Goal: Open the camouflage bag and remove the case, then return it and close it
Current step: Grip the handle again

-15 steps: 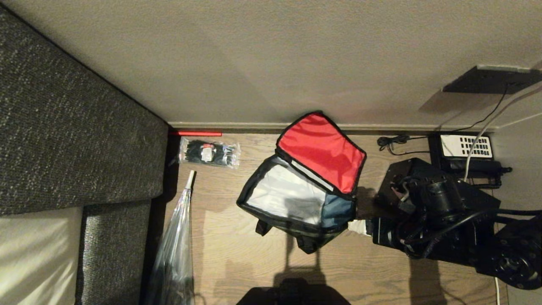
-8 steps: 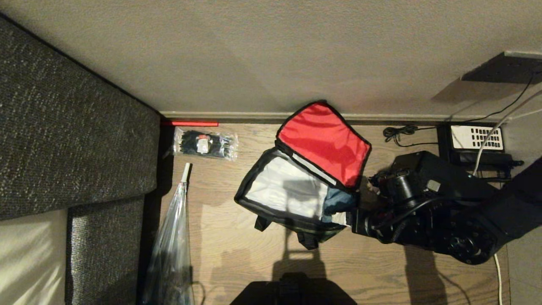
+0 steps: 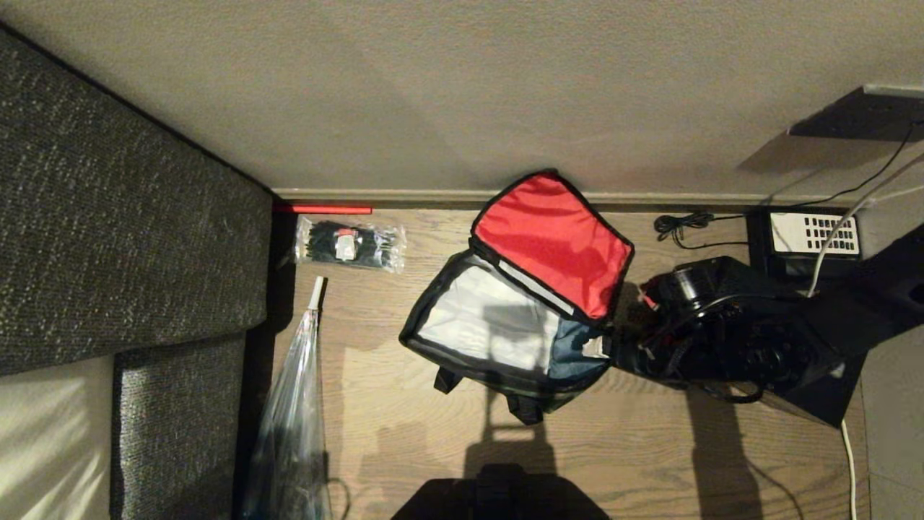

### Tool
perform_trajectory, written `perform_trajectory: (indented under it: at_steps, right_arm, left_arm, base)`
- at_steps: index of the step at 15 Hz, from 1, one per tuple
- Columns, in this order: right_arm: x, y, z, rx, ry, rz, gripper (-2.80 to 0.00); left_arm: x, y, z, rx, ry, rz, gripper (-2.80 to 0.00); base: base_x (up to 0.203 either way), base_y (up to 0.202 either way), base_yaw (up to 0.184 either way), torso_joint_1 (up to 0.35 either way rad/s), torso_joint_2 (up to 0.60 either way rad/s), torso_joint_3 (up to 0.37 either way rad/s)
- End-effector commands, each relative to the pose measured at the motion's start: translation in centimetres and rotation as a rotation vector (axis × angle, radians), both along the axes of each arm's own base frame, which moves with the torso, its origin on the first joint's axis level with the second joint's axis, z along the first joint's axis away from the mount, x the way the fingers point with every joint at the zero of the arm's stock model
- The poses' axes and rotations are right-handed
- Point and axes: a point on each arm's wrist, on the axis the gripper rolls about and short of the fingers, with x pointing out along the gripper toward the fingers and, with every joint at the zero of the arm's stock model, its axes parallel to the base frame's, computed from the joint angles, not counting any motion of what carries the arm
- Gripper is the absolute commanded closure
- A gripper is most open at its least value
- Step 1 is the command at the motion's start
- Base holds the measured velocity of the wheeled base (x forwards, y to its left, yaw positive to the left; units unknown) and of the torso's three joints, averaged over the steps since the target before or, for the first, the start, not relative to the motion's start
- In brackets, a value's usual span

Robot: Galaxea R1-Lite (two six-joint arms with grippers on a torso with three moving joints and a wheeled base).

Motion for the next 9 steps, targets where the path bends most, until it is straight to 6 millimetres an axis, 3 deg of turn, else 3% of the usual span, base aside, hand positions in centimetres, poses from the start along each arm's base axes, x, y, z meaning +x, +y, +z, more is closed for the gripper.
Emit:
perform_trajectory:
  at_steps: [1, 6, 7, 9]
  right_arm:
    - [1.7, 0.1, -1.0, 0.009, 0.026, -0.031, -2.80]
    - [3.8, 0.8, -3.7, 0.011, 0.059, -0.049, -2.80]
    - [4.2, 0.8, -4.3, 0.009, 0.050, -0.049, 0.00]
    - [5.3, 1.2, -4.7, 0.009, 0.013, -0.046, 0.00]
  left_arm:
    - [0.0, 0.0, -0.1, 0.000, 0.000, 0.002, 0.00]
    - [0.0, 0.0, -0.1, 0.000, 0.000, 0.002, 0.00]
    - [0.0, 0.0, -0.1, -0.001, 0.001, 0.000, 0.00]
    - [0.0, 0.0, -0.1, -0.001, 0.000, 0.002, 0.00]
  base:
    - [0.000, 0.000, 0.000, 0.000, 0.00, 0.000]
    - [0.000, 0.000, 0.000, 0.000, 0.00, 0.000]
    - [0.000, 0.000, 0.000, 0.000, 0.00, 0.000]
    - [0.000, 0.000, 0.000, 0.000, 0.00, 0.000]
